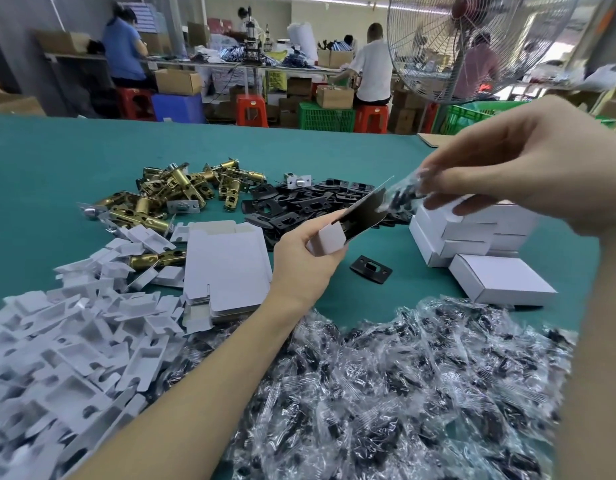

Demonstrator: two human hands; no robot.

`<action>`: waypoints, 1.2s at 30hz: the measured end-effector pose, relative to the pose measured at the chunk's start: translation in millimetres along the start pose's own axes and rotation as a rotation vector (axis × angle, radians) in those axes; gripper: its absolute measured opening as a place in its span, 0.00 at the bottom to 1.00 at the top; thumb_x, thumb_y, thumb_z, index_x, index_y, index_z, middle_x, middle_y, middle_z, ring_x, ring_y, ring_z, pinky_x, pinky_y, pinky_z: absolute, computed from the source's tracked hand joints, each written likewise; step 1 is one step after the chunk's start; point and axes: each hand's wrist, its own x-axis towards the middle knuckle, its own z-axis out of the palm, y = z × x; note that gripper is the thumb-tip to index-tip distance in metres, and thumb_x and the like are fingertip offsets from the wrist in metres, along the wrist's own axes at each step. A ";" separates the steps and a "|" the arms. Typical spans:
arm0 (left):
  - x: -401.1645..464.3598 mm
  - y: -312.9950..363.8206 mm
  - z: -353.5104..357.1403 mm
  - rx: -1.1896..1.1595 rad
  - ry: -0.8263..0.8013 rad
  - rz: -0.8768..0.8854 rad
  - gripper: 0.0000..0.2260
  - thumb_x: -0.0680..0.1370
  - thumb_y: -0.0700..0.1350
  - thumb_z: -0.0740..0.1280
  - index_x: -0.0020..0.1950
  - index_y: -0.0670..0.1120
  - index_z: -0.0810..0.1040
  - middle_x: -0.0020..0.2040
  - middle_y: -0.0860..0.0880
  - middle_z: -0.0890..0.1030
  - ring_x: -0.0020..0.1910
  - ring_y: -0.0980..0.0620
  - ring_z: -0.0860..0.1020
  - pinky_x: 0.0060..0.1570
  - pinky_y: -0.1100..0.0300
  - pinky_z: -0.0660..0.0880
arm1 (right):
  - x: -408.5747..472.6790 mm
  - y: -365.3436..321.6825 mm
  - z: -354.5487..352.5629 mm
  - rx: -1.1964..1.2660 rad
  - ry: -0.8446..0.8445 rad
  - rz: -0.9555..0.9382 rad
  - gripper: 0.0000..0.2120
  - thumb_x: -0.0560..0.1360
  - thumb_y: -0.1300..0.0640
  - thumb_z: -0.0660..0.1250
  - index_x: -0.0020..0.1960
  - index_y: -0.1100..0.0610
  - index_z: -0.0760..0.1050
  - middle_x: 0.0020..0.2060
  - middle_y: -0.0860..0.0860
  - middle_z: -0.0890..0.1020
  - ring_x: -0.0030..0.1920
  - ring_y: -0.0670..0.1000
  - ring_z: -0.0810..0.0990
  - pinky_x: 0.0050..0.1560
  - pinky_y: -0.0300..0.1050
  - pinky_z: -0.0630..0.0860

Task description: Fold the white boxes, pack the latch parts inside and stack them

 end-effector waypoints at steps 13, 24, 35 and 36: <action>0.0 2.1 1.8 0.021 -0.006 -0.051 0.12 0.76 0.37 0.75 0.58 0.46 0.83 0.50 0.53 0.85 0.49 0.56 0.79 0.49 0.65 0.76 | 45.2 13.4 78.1 -0.715 0.215 0.107 0.12 0.71 0.57 0.70 0.49 0.43 0.86 0.43 0.51 0.85 0.46 0.58 0.82 0.43 0.47 0.78; -1.8 5.5 0.6 0.026 -0.020 -0.097 0.12 0.76 0.38 0.74 0.56 0.50 0.80 0.50 0.50 0.84 0.54 0.47 0.80 0.55 0.43 0.80 | 39.8 5.2 65.7 -0.594 -0.083 0.112 0.26 0.75 0.66 0.55 0.54 0.40 0.83 0.39 0.36 0.85 0.33 0.42 0.84 0.45 0.42 0.81; -1.8 4.0 3.2 0.007 -0.063 -0.128 0.12 0.73 0.51 0.68 0.55 0.55 0.74 0.51 0.56 0.81 0.49 0.59 0.80 0.47 0.60 0.79 | 48.1 43.5 66.7 -0.267 0.180 0.078 0.12 0.78 0.59 0.62 0.49 0.46 0.82 0.43 0.44 0.87 0.34 0.44 0.85 0.41 0.41 0.81; -1.7 3.7 3.4 -0.003 -0.050 -0.138 0.12 0.73 0.51 0.67 0.55 0.55 0.74 0.50 0.57 0.81 0.48 0.60 0.80 0.46 0.61 0.78 | 49.1 48.8 66.7 -0.202 0.237 0.105 0.08 0.78 0.56 0.64 0.48 0.46 0.81 0.42 0.45 0.86 0.34 0.45 0.85 0.41 0.41 0.81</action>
